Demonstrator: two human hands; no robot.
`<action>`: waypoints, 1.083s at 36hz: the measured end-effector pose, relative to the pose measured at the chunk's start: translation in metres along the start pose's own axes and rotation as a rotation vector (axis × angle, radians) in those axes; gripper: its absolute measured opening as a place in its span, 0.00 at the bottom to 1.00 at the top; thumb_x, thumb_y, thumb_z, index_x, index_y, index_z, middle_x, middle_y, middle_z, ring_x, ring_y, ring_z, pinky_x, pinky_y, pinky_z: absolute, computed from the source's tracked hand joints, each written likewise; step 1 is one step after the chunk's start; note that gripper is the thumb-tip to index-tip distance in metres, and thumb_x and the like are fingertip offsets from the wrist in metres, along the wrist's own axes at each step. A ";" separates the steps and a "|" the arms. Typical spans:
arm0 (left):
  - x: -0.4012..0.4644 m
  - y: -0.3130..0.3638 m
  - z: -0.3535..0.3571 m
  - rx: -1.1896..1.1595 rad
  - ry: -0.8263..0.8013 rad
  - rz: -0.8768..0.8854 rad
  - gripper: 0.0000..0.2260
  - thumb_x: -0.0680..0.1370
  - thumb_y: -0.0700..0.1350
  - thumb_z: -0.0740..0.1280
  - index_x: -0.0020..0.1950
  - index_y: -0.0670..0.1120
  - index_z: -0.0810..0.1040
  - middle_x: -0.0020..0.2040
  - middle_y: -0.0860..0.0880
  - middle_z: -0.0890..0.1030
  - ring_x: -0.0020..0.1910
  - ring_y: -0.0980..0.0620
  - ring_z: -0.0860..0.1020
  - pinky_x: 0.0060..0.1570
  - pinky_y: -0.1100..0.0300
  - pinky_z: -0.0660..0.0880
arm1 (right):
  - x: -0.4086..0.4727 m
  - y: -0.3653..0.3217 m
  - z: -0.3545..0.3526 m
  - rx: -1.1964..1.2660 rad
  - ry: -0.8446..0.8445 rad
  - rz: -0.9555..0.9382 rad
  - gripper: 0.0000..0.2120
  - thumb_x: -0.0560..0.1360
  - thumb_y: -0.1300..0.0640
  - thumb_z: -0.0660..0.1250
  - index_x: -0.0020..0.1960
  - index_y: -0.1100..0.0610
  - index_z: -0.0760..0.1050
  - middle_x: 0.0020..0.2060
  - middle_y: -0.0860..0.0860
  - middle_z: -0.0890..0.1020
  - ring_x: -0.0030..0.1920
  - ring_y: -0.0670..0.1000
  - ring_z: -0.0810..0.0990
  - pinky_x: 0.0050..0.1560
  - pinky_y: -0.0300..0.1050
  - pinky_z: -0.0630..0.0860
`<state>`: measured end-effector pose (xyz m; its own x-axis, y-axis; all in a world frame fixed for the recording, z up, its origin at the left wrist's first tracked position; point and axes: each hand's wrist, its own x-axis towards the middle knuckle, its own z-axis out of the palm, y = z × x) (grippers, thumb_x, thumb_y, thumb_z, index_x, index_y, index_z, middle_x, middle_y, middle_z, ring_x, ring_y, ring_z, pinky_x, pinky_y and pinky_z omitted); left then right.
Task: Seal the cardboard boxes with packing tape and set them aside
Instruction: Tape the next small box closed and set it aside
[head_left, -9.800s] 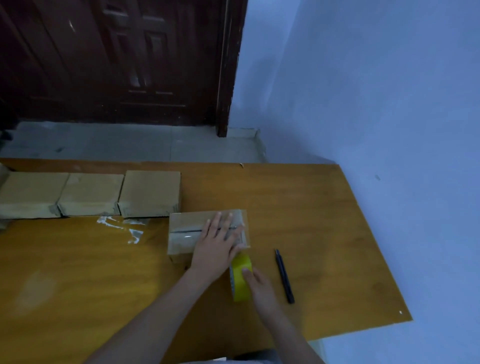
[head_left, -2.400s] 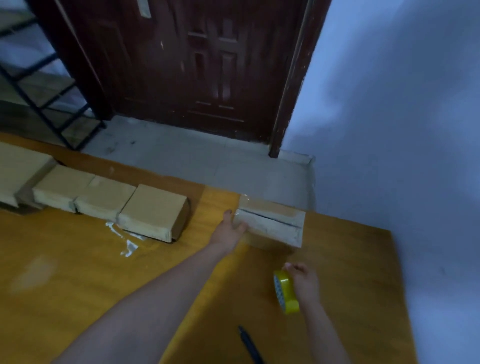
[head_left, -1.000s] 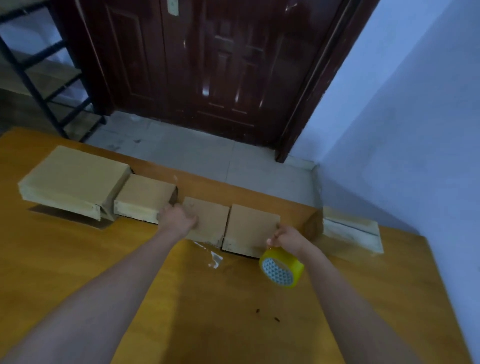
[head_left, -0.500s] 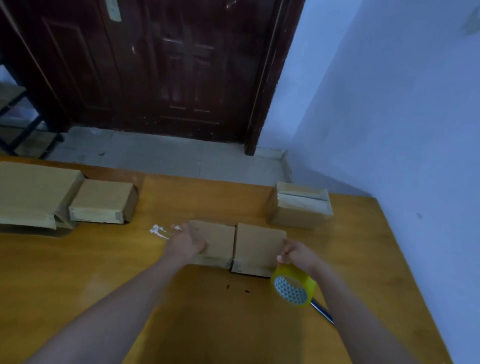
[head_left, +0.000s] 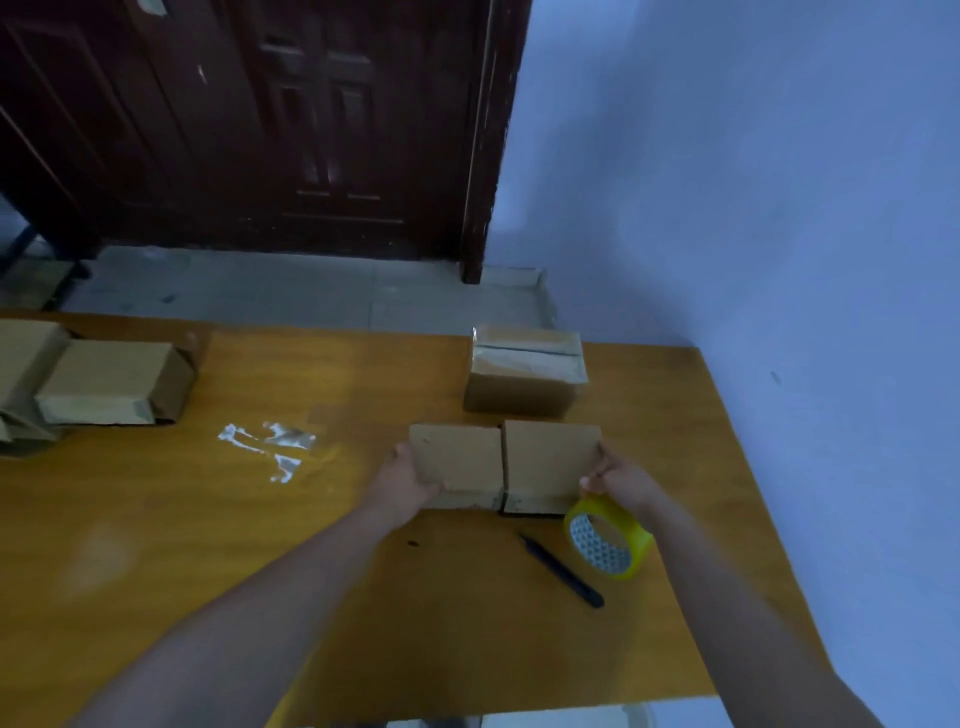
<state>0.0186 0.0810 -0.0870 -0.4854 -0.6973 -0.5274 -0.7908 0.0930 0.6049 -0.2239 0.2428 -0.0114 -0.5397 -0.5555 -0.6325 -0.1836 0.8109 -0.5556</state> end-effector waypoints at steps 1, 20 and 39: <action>0.000 0.001 0.002 -0.012 0.000 0.000 0.33 0.75 0.55 0.70 0.70 0.44 0.57 0.65 0.43 0.69 0.59 0.42 0.73 0.55 0.46 0.75 | 0.000 0.001 -0.003 -0.007 -0.004 -0.001 0.20 0.72 0.64 0.69 0.62 0.57 0.68 0.51 0.51 0.81 0.54 0.51 0.75 0.56 0.42 0.65; 0.002 0.015 -0.007 -0.319 0.003 -0.055 0.42 0.76 0.55 0.67 0.79 0.51 0.41 0.76 0.43 0.59 0.70 0.38 0.65 0.61 0.48 0.71 | -0.042 -0.046 0.044 -0.033 -0.328 -0.223 0.07 0.77 0.57 0.64 0.43 0.57 0.78 0.72 0.47 0.67 0.71 0.54 0.64 0.70 0.55 0.59; 0.002 -0.017 -0.024 -0.505 -0.008 0.012 0.37 0.74 0.41 0.73 0.75 0.51 0.53 0.61 0.46 0.67 0.60 0.43 0.71 0.50 0.49 0.74 | -0.030 -0.072 0.103 0.196 -0.135 -0.076 0.08 0.77 0.61 0.64 0.39 0.59 0.75 0.64 0.57 0.74 0.59 0.55 0.71 0.56 0.46 0.63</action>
<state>0.0400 0.0607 -0.0839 -0.4978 -0.6927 -0.5220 -0.5068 -0.2561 0.8232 -0.1098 0.1821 -0.0072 -0.4133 -0.6441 -0.6437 -0.0494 0.7217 -0.6904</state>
